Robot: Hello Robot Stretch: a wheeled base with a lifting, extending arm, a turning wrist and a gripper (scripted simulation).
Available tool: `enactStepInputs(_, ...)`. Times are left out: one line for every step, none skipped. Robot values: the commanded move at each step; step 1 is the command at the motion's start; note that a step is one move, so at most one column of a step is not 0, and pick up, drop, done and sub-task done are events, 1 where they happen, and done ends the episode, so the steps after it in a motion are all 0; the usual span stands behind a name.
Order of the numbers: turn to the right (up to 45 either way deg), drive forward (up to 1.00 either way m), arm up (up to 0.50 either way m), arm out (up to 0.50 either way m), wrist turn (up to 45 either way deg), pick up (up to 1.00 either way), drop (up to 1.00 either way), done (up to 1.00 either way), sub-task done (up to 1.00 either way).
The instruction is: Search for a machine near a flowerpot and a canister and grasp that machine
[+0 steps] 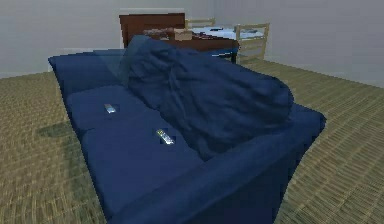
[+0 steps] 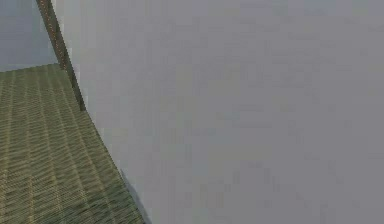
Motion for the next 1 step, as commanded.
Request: enactStepInputs(45.0,0.00,0.00,0.00,0.0,0.00,0.00,0.00,0.00)
